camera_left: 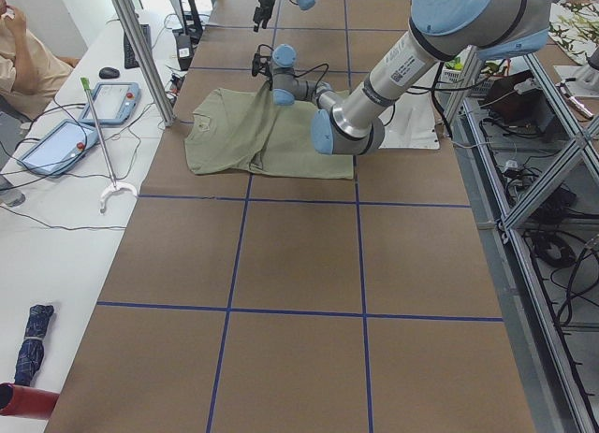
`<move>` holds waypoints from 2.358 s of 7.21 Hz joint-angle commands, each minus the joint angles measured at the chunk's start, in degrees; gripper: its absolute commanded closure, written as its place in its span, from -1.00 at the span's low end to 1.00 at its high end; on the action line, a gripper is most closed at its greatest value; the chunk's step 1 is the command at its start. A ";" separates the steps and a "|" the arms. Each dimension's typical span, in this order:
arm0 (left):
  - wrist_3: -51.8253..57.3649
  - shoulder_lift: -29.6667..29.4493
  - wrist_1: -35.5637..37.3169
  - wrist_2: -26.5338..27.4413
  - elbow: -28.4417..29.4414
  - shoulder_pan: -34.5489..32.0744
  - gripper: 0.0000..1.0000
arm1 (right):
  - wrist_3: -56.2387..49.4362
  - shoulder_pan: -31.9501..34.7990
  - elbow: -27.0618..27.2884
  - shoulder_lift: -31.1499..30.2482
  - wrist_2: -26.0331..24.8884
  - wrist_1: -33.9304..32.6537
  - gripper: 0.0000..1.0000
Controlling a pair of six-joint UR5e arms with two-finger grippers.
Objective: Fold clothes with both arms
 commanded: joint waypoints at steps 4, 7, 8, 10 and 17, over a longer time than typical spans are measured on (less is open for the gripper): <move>-2.55 -4.42 -2.47 5.36 7.10 0.34 -0.29 | 0.00 -0.09 -0.55 0.51 -0.27 0.00 -1.00; -7.96 -4.26 -2.04 4.66 5.73 0.25 -0.69 | 1.92 -0.70 0.24 1.47 -0.53 -0.43 -1.00; -8.26 -1.30 0.58 3.43 0.84 0.16 -0.68 | 2.46 -1.06 0.51 0.87 -0.36 -0.44 -1.00; -7.74 8.34 8.50 -2.62 -13.54 -0.54 -0.64 | 10.24 -7.52 7.58 -4.63 -2.53 -0.44 -1.00; -8.34 37.74 8.69 -11.78 -42.17 -2.74 -0.57 | 43.63 -59.56 27.75 -13.93 -49.01 -12.26 -0.96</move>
